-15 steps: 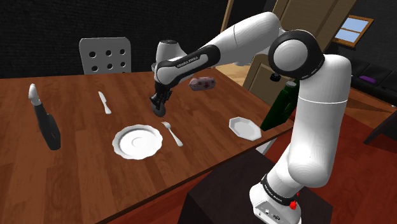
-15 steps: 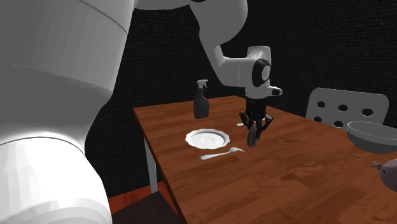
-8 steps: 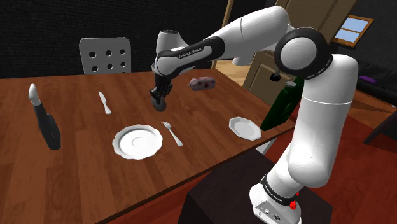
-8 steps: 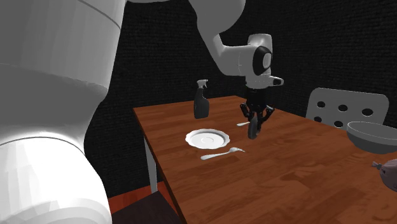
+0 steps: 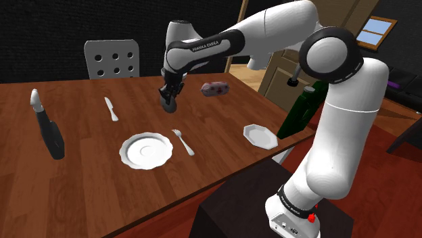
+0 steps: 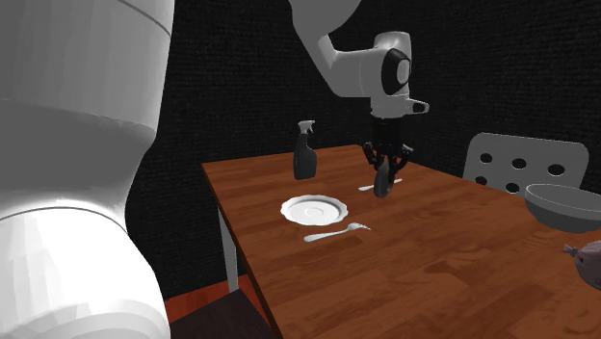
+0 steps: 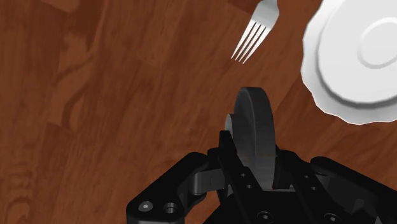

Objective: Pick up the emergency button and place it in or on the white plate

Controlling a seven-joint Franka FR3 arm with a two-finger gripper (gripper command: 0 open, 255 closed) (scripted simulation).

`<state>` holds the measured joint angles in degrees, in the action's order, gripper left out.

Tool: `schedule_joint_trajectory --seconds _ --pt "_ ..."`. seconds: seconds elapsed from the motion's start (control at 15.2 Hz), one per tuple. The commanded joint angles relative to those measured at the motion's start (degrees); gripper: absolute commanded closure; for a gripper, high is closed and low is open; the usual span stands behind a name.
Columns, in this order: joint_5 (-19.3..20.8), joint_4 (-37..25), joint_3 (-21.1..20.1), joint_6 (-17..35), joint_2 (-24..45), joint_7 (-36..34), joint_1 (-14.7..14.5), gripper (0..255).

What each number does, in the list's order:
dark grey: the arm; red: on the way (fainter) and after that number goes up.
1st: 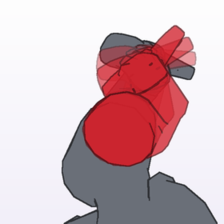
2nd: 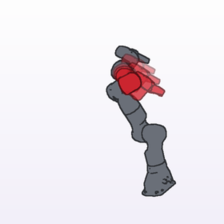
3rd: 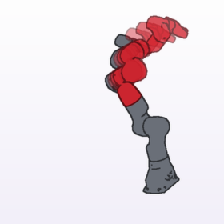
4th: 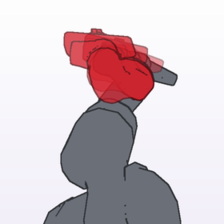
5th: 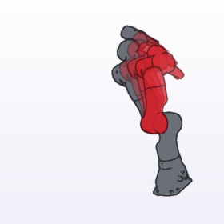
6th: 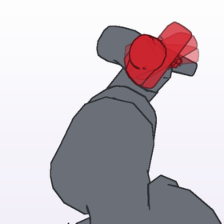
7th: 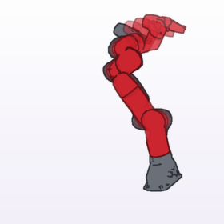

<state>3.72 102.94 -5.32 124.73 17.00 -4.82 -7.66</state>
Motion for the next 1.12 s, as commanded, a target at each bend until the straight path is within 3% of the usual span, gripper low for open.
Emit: schedule_joint_trajectory --seconds 0.0,0.86,1.06 --pt "0.2 1.3 -0.6 0.0 -1.3 -1.8 -1.1 255" --pt "2.4 6.0 -6.4 -1.1 -6.2 -18.8 -11.2 255" --pt "2.8 6.8 -6.7 0.1 -5.6 -20.1 -11.9 255"
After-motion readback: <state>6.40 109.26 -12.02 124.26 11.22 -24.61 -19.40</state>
